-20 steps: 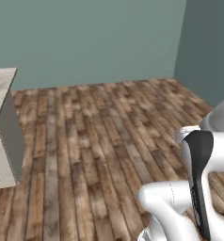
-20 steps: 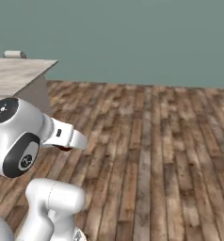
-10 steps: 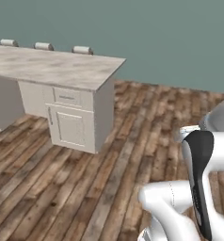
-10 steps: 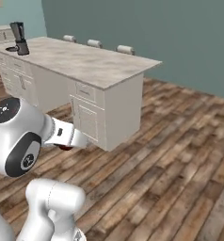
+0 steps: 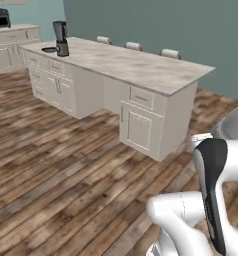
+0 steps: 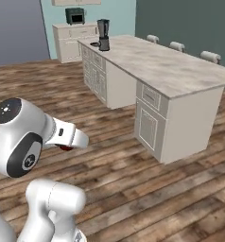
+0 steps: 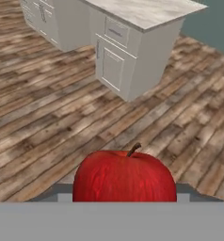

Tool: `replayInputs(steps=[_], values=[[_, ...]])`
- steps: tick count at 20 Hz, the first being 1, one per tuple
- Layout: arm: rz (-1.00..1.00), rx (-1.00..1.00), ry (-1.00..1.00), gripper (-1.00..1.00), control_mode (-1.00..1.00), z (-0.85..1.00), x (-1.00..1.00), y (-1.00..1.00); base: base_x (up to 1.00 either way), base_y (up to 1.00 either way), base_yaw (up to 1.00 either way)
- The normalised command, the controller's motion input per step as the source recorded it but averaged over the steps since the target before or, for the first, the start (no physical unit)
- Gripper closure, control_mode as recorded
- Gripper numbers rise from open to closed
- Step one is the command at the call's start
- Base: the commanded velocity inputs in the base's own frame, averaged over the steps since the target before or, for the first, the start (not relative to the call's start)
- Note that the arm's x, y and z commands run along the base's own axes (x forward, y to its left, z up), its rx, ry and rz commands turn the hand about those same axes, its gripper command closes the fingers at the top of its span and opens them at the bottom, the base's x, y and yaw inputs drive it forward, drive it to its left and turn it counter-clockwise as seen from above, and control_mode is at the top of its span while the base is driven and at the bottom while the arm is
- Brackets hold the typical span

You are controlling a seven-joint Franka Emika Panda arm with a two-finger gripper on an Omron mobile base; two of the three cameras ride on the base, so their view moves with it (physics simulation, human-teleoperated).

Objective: Pick the apple and peach from the fridge and place them on the plate next to the blender to make a fruit smoothie.

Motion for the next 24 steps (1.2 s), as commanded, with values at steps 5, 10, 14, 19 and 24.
replayInputs(steps=[5,10,14,19,24], values=[[0.0,0.0,0.0,1.0,1.0,0.0,0.0,0.0,0.9,-0.01,0.4],[0.0,0.0,0.0,1.0,1.0,0.0,0.0,0.0,1.0,0.0,0.25],[0.0,0.0,0.0,1.0,1.0,0.0,0.0,0.0,1.0,0.0,0.15],[0.0,0.0,0.0,1.0,1.0,0.0,0.0,0.0,1.0,0.06,0.01],[0.0,0.0,0.0,1.0,1.0,0.0,0.0,0.0,1.0,0.27,0.0]])
